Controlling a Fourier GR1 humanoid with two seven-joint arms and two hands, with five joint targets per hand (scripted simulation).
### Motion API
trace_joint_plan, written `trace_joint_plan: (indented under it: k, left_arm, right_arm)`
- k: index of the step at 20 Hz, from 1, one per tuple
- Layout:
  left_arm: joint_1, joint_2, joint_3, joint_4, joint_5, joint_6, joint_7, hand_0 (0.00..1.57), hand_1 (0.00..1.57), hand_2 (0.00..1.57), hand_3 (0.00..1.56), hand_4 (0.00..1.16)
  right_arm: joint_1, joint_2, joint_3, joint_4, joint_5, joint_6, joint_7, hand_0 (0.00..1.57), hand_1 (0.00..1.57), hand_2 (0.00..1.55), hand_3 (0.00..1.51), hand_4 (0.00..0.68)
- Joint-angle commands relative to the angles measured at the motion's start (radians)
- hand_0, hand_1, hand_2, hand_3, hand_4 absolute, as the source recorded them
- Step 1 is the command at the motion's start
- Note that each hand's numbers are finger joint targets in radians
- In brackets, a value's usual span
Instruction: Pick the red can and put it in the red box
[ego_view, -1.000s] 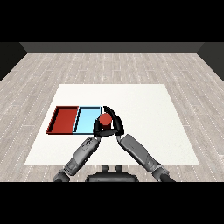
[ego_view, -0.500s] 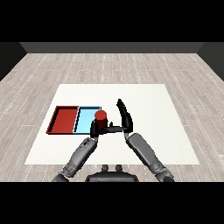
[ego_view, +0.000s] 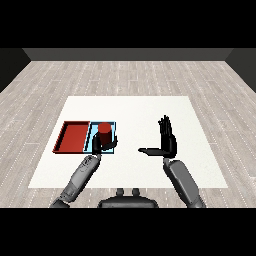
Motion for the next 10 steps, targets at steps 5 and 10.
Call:
trace_joint_plan:
  k: [5,10]
  left_arm:
    - [-0.07,0.212,0.172,0.115,-0.004,-0.069,0.049,1.57,1.57,1.55,1.46,1.12]
    - [-0.103,0.267,0.251,0.245,0.007,-0.125,0.059,1.57,1.57,1.57,1.49,1.12]
  right_arm:
    - [0.186,-0.092,-0.119,-0.014,-0.046,0.06,-0.04,0.0,0.0,0.0,0.0,0.0]
    - [0.278,-0.134,-0.178,0.004,-0.043,0.113,-0.103,0.0,0.0,0.0,0.0,0.0]
